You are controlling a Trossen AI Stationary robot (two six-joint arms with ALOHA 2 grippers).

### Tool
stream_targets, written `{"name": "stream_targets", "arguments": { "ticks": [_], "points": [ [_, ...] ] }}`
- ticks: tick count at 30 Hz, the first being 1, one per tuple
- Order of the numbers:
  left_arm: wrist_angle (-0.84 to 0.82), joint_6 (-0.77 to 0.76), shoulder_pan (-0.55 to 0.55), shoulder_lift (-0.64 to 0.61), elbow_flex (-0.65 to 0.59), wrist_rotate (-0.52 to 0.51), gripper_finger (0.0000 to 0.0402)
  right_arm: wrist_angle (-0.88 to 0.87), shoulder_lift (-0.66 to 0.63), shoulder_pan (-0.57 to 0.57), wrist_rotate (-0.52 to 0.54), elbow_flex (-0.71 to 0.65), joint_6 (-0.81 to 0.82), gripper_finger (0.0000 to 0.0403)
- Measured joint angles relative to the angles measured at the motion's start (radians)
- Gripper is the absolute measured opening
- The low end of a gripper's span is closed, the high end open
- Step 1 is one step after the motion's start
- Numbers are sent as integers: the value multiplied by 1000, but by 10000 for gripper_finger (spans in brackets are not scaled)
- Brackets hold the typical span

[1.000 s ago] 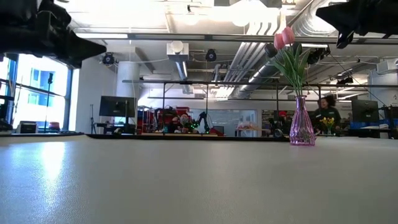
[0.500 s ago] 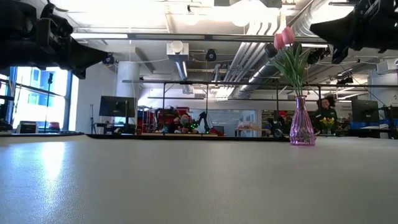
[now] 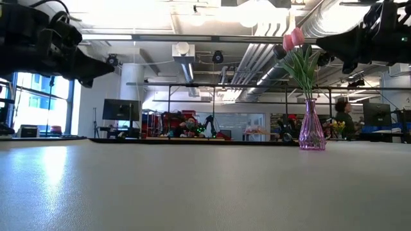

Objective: Sort flowers into vase by color
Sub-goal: Return to Home Position

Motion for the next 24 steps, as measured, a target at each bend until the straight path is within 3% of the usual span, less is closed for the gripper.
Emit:
{"name": "stream_targets", "arguments": {
  "ticks": [4, 9, 17, 24],
  "points": [
    [97, -14, 0, -4, 0, 0, 0, -9, 0, -1, 16, 0, -4, 0],
    [74, -39, -3, -16, 1, 0, 0, -16, 0, -1, 91, 0, -19, 0],
    [68, -80, -114, -9, 1, -6, 0, -16, 0, -1, 13, 0, 86, 0],
    [76, -69, -322, 14, 1, -235, 0, -16, 0, -1, 33, 0, 77, 0]
  ]
}}
